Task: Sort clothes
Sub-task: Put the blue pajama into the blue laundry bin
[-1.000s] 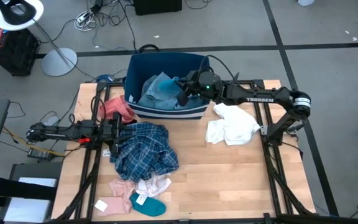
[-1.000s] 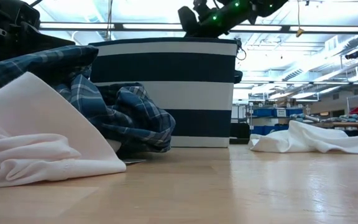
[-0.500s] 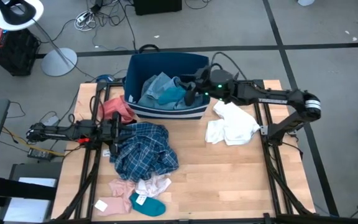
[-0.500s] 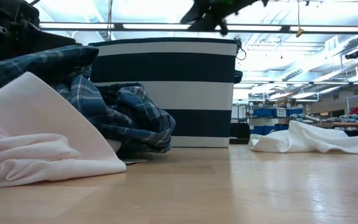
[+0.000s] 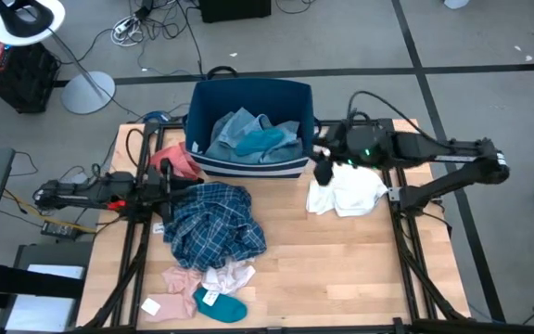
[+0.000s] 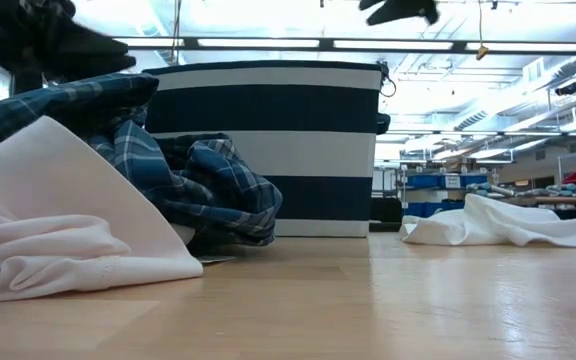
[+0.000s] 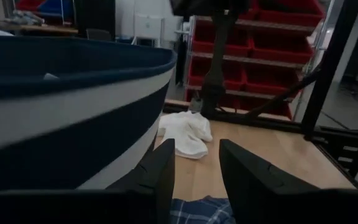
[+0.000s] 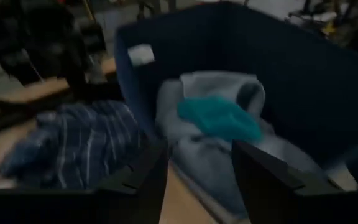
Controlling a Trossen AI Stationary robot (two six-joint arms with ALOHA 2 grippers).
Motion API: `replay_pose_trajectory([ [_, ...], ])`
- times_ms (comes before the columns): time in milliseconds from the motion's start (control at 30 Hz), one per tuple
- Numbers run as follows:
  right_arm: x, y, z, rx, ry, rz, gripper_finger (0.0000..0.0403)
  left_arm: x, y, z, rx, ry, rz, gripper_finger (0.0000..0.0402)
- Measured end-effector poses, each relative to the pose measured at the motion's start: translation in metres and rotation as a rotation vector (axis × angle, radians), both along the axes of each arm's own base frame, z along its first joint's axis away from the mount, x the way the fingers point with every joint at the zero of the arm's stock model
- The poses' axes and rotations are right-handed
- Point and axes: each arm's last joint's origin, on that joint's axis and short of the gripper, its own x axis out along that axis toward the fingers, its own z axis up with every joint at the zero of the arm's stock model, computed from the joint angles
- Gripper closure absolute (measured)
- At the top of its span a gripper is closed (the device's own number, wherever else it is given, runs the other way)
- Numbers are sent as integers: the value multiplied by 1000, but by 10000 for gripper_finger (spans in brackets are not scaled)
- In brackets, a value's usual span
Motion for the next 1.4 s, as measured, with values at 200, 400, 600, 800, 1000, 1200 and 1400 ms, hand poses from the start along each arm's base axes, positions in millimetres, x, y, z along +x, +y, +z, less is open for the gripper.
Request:
replay_pose_trajectory([
  [200,-23,38,-29,-58,37,-108,234,9,-2,33,13,126,-9,270],
  [400,-41,68,-80,27,12,-86,239,30,-10,56,14,280,-40,270],
  [600,-54,85,-122,8,-19,-61,241,45,-21,83,-40,296,-56,270],
  [800,-69,91,-167,17,-84,-135,245,58,-33,94,-82,450,17,270],
  [1000,-79,86,-188,-2,-137,-229,247,67,-42,107,-176,523,41,270],
  [1200,-80,85,-184,-7,-155,-228,248,72,-41,105,-145,517,95,270],
  [1400,-80,85,-184,-15,-160,-237,248,76,-42,111,-175,441,91,270],
])
